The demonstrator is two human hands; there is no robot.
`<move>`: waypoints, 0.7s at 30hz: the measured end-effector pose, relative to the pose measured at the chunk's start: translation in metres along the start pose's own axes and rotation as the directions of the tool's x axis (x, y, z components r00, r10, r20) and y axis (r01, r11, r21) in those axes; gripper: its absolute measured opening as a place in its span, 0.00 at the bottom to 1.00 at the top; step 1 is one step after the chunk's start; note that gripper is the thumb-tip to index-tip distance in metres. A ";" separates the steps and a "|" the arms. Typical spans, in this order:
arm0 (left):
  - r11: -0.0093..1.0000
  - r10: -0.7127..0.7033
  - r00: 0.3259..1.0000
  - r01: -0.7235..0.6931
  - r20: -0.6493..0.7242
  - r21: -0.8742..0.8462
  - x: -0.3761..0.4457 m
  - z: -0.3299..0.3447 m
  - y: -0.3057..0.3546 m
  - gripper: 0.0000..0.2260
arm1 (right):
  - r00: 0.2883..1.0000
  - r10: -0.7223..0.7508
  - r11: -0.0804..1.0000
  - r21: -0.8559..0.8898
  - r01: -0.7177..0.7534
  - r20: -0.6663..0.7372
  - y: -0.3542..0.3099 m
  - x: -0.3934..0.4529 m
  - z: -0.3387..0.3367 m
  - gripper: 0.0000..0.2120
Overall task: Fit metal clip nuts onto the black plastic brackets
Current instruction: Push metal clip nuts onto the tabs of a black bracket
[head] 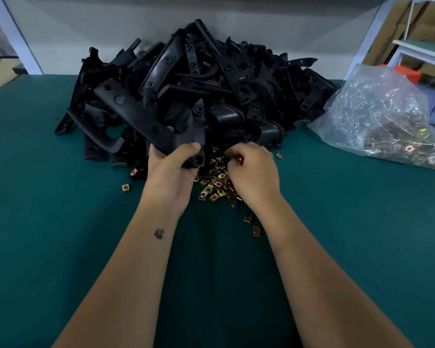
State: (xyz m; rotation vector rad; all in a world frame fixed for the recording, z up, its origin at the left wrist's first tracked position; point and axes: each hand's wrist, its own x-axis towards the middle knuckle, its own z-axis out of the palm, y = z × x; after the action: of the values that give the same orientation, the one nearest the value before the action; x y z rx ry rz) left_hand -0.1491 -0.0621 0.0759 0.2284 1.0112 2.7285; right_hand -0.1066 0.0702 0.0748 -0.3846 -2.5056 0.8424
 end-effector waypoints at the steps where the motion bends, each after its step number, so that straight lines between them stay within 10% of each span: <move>1: 1.000 -0.004 1.000 0.004 0.017 -0.007 0.000 0.000 0.000 0.19 | 0.999 -0.048 0.998 -0.050 0.048 0.010 0.001 0.000 0.002 0.14; 11: 0.990 -0.113 0.993 0.112 -0.014 -0.090 -0.004 0.001 0.000 0.11 | 0.975 -0.143 0.922 -0.335 0.193 0.168 0.000 -0.004 0.014 0.23; 21: 0.992 -0.125 0.991 0.125 -0.053 -0.012 -0.007 0.005 0.002 0.11 | 0.956 -0.169 0.954 -0.204 0.220 0.240 0.002 0.002 -0.001 0.12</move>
State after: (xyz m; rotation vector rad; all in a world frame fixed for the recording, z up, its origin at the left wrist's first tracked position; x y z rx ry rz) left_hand -0.1417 -0.0625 0.0801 0.0872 0.9927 2.6382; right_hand -0.1072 0.0728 0.0752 -0.1152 -2.8008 0.5450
